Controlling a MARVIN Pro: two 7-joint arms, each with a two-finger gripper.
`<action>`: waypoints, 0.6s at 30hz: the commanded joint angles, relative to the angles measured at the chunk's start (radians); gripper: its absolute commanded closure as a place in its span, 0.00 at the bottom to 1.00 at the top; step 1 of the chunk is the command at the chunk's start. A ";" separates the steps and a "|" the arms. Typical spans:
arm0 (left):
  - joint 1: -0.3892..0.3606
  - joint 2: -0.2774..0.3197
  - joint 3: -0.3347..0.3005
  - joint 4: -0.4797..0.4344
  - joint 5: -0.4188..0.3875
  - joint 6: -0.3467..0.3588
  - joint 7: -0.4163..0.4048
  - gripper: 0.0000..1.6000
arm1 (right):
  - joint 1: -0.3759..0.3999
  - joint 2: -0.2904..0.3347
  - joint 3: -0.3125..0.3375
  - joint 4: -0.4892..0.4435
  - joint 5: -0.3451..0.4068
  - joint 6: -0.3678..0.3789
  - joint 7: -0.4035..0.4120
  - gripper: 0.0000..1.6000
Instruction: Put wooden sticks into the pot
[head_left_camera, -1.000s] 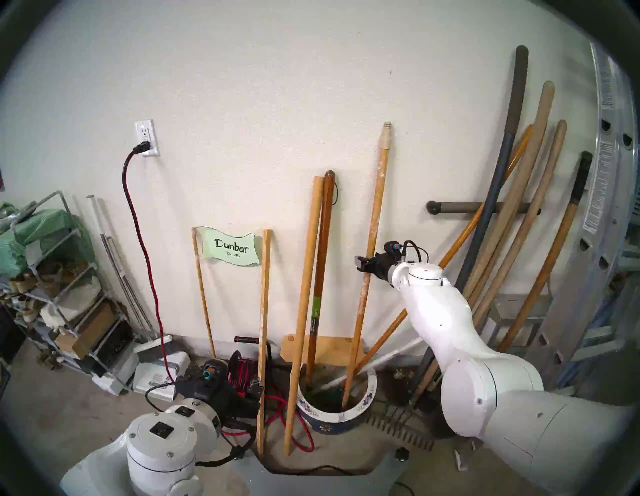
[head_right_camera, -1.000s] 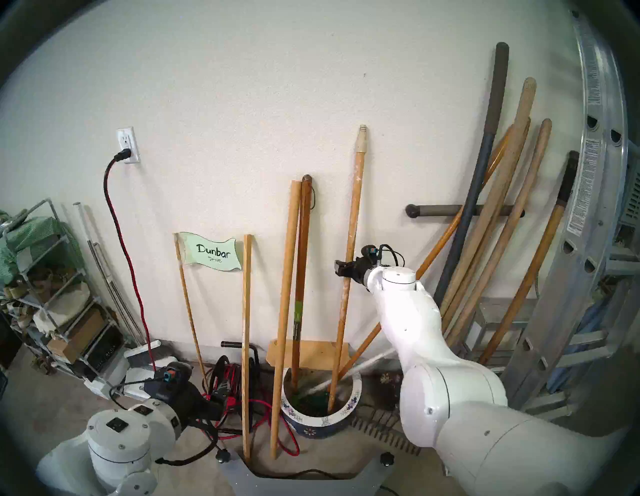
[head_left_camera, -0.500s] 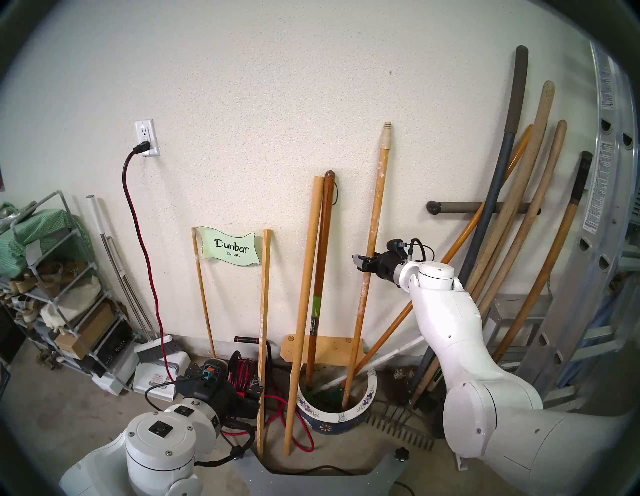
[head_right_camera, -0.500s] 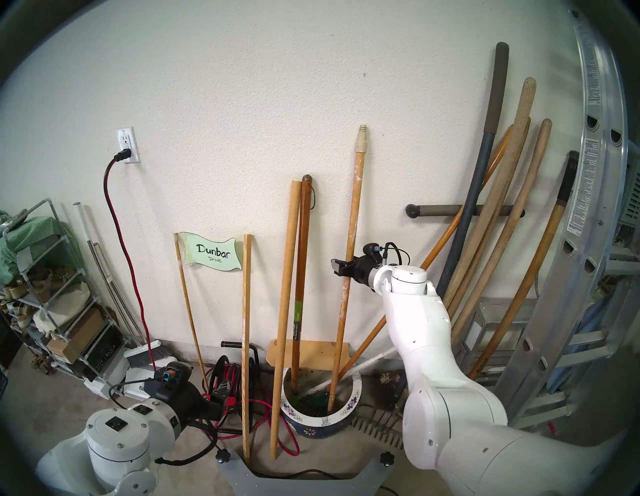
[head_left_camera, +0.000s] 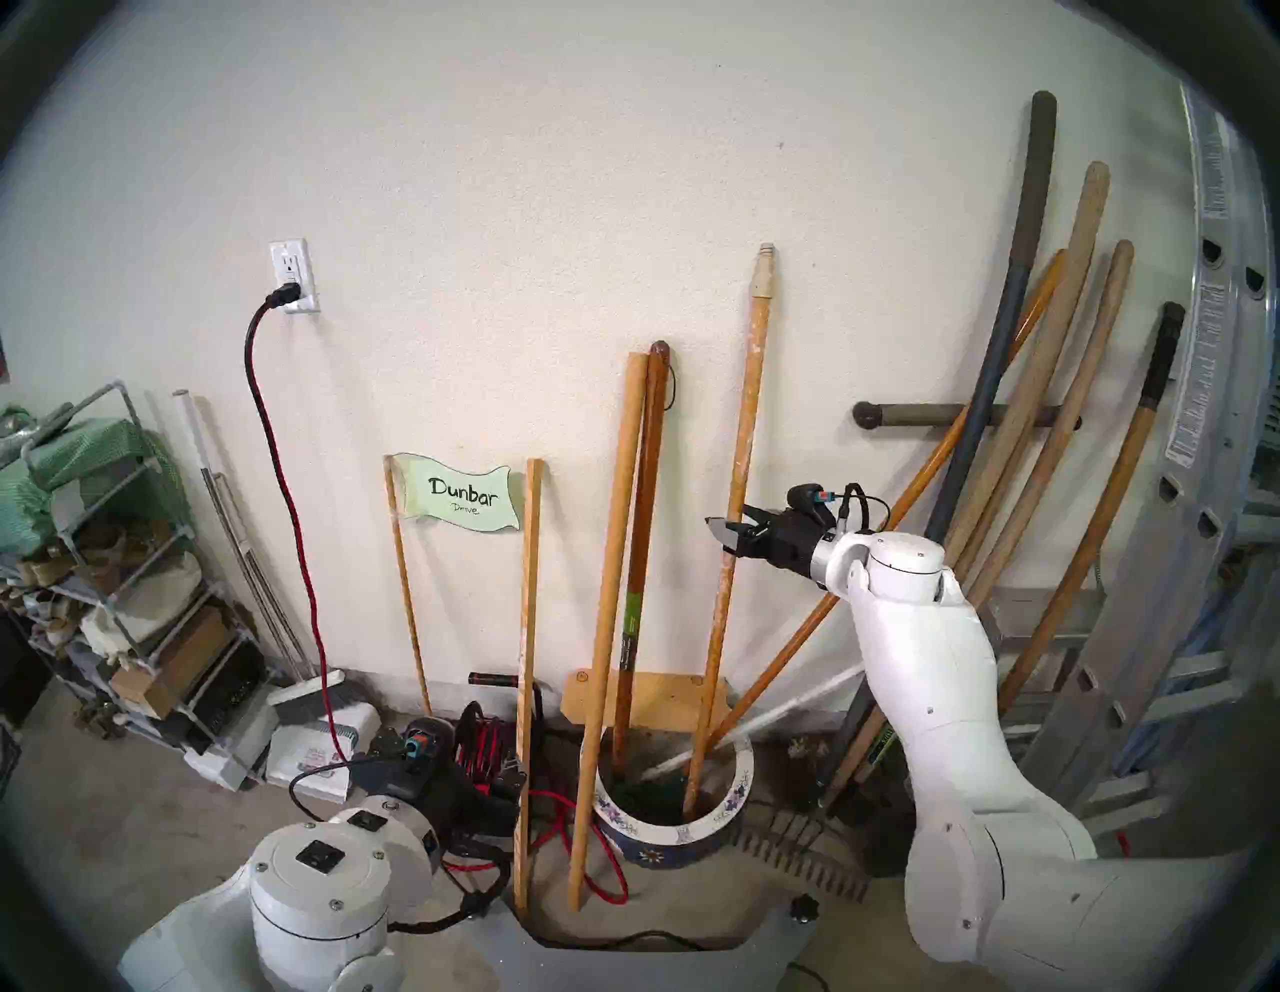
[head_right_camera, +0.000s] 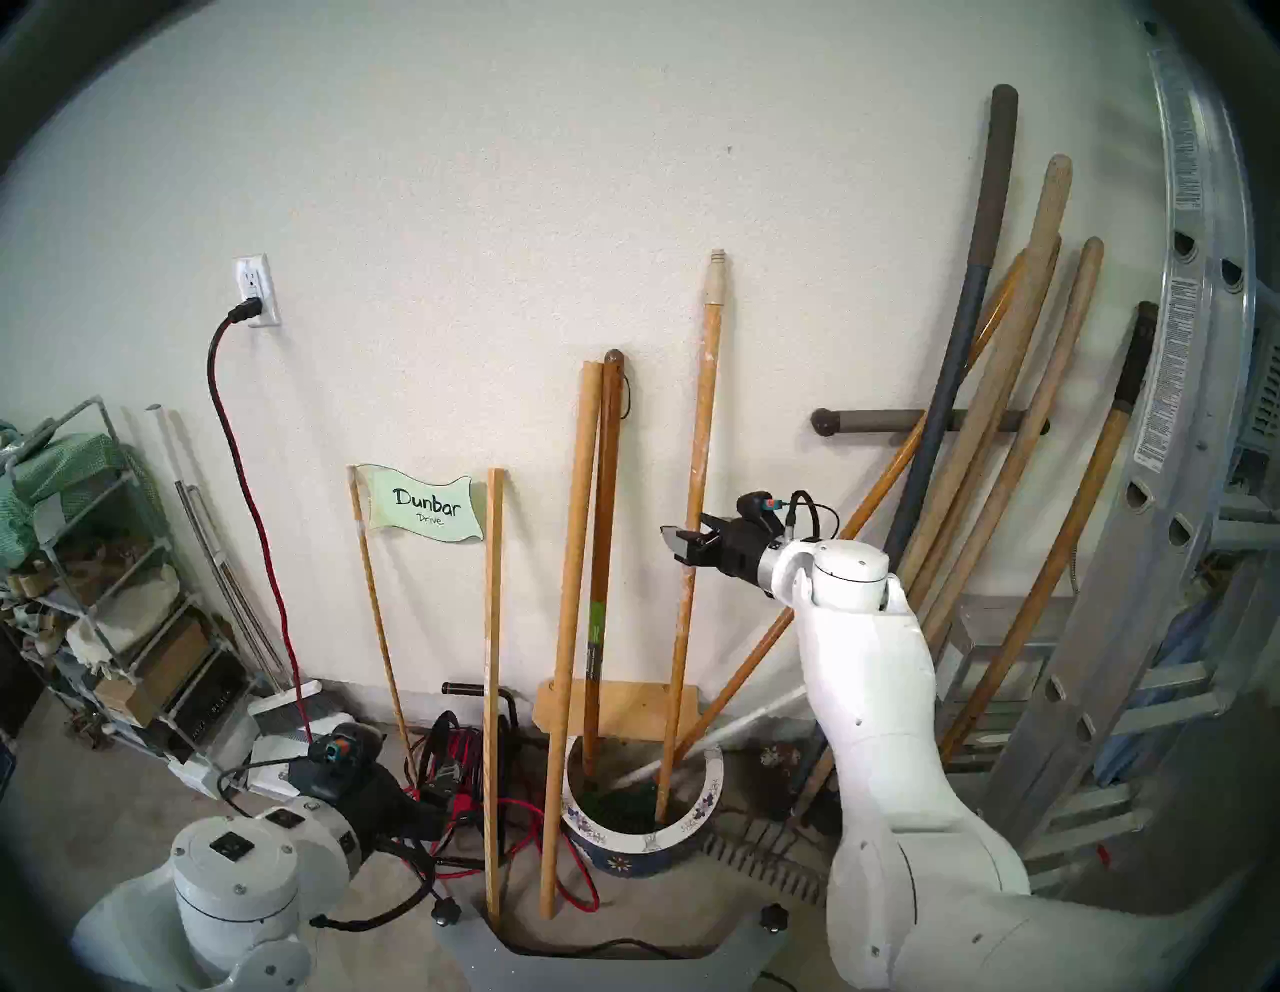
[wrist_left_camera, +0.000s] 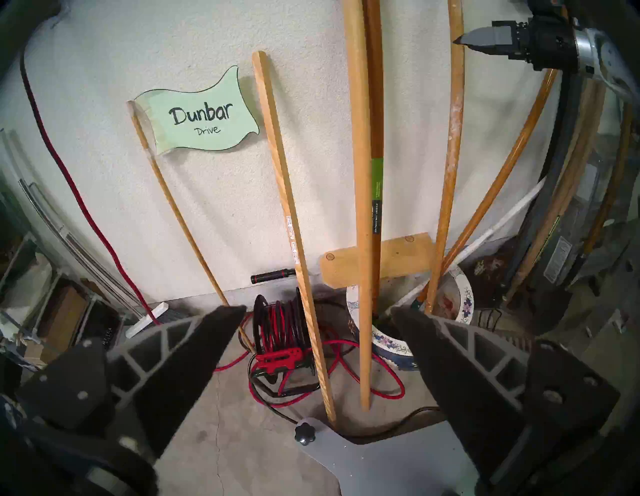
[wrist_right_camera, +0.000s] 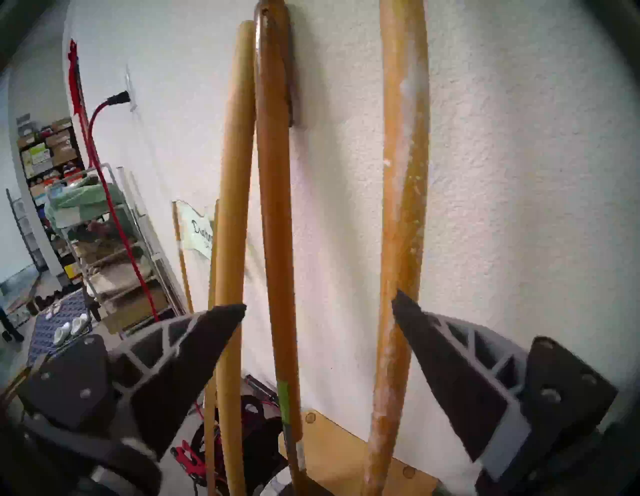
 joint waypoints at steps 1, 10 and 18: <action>0.002 0.004 -0.003 -0.007 -0.001 0.002 -0.003 0.00 | -0.115 0.022 0.023 -0.128 -0.008 0.006 -0.010 0.00; 0.005 0.005 -0.007 -0.007 -0.003 -0.011 -0.012 0.00 | -0.176 0.021 0.068 -0.237 0.056 -0.011 0.076 0.00; 0.011 0.000 -0.008 -0.005 0.001 -0.033 -0.015 0.00 | -0.296 0.005 0.124 -0.377 0.071 -0.035 0.115 0.00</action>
